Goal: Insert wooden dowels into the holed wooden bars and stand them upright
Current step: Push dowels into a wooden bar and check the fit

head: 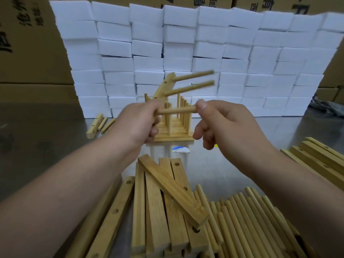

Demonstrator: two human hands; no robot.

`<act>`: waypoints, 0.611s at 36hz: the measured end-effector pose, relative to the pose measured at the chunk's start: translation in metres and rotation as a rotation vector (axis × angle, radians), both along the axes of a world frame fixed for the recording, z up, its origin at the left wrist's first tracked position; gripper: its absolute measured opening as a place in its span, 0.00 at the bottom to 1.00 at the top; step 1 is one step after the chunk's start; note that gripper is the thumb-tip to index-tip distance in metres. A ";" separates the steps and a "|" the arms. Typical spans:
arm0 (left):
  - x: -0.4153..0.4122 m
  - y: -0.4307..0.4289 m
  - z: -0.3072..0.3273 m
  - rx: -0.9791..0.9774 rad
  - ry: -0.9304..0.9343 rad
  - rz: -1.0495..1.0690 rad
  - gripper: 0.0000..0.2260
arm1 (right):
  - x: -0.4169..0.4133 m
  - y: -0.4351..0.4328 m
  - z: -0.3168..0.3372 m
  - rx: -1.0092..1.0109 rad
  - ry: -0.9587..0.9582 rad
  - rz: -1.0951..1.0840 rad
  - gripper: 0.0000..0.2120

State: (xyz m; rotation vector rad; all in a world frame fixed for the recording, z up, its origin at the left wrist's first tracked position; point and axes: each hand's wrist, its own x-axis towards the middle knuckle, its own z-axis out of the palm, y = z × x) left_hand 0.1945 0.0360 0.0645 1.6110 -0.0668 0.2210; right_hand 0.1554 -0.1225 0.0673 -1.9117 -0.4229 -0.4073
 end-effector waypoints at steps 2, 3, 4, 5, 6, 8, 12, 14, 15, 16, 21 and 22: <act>0.003 0.009 0.005 -0.102 0.097 -0.046 0.11 | 0.002 -0.002 0.001 0.043 0.028 0.029 0.18; 0.004 0.013 0.007 -0.145 0.149 -0.082 0.13 | 0.002 -0.002 0.002 0.066 0.051 0.059 0.18; 0.004 0.016 0.010 -0.181 0.197 -0.120 0.14 | 0.002 -0.003 0.003 0.075 0.068 0.086 0.18; 0.004 0.019 0.012 -0.207 0.237 -0.155 0.14 | 0.003 -0.004 0.004 0.063 0.072 0.090 0.17; 0.004 0.021 0.014 -0.224 0.266 -0.185 0.15 | 0.003 -0.005 0.005 0.038 0.067 0.067 0.16; 0.003 0.024 0.017 -0.243 0.305 -0.239 0.16 | 0.006 -0.009 0.006 -0.008 0.059 -0.024 0.12; 0.000 0.027 0.021 -0.232 0.393 -0.386 0.22 | 0.023 -0.016 0.001 0.037 0.134 -0.175 0.06; -0.001 0.028 0.022 -0.224 0.430 -0.447 0.23 | 0.030 -0.019 -0.003 0.092 0.197 -0.204 0.12; -0.001 0.028 0.022 -0.217 0.443 -0.466 0.24 | 0.033 -0.020 -0.005 0.107 0.223 -0.205 0.17; -0.002 0.028 0.023 -0.203 0.450 -0.483 0.23 | 0.035 -0.022 -0.007 0.111 0.241 -0.197 0.23; -0.004 0.029 0.023 -0.103 0.487 -0.561 0.22 | 0.033 -0.021 -0.010 0.123 0.201 -0.034 0.17; -0.004 0.029 0.023 -0.092 0.498 -0.563 0.22 | 0.032 -0.020 -0.010 0.131 0.175 -0.026 0.13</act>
